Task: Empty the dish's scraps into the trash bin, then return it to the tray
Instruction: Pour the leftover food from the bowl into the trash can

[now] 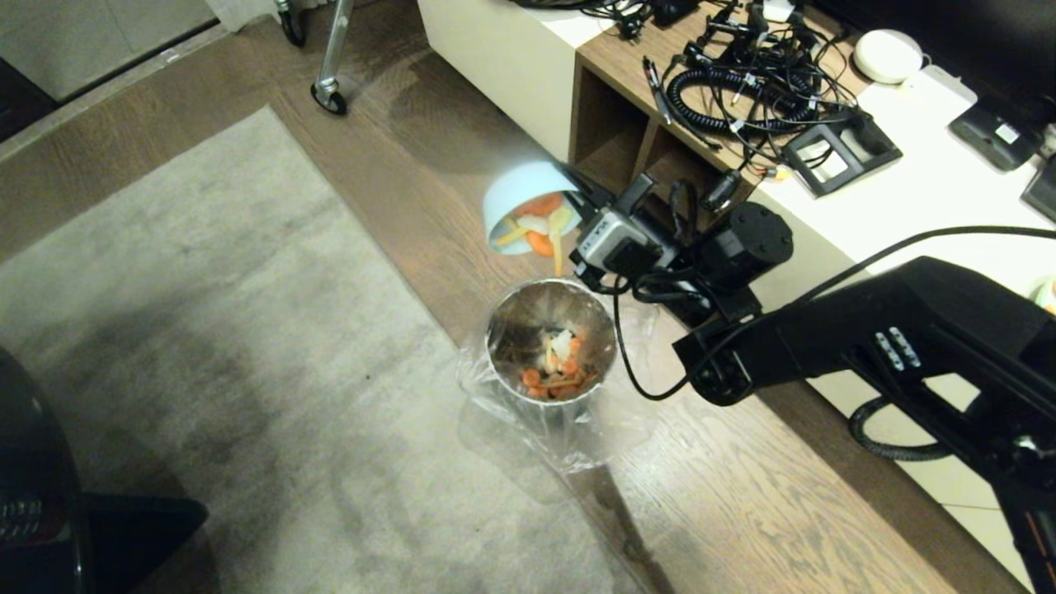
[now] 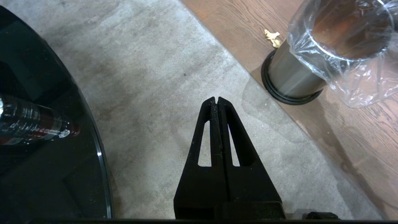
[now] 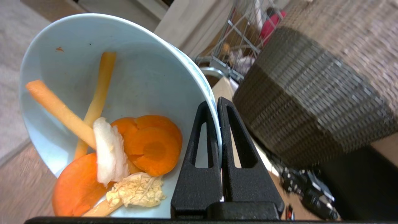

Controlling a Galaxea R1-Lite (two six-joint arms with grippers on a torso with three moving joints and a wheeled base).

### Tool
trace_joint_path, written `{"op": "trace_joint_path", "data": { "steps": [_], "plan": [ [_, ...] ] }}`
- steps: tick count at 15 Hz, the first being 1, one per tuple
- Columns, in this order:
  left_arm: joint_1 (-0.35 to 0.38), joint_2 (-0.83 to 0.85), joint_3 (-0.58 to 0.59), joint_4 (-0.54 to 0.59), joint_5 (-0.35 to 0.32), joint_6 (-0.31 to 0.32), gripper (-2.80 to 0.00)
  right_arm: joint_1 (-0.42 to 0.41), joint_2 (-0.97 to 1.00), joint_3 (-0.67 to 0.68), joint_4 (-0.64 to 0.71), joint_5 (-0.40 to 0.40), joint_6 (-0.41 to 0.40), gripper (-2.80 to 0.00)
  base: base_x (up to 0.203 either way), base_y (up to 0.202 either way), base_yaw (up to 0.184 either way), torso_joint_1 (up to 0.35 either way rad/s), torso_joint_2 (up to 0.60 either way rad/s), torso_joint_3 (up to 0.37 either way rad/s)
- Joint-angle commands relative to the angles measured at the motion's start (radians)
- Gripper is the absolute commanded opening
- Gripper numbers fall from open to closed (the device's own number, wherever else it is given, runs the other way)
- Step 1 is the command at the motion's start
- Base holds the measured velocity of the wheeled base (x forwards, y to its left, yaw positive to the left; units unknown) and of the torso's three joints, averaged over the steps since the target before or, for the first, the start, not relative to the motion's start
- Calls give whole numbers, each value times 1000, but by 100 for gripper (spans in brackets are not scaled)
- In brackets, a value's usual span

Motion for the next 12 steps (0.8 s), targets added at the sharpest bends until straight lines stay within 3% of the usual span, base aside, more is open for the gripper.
{"op": "trace_joint_path", "data": {
  "steps": [1, 12],
  "plan": [
    [0, 0, 0, 0, 0, -1, -280, 15, -21, -7, -48, 5, -5, -280, 0, 0, 0, 0, 0, 0],
    [0, 0, 0, 0, 0, -1, -280, 17, -43, -20, -48, 7, -5, -280, 0, 0, 0, 0, 0, 0]
  ]
}}
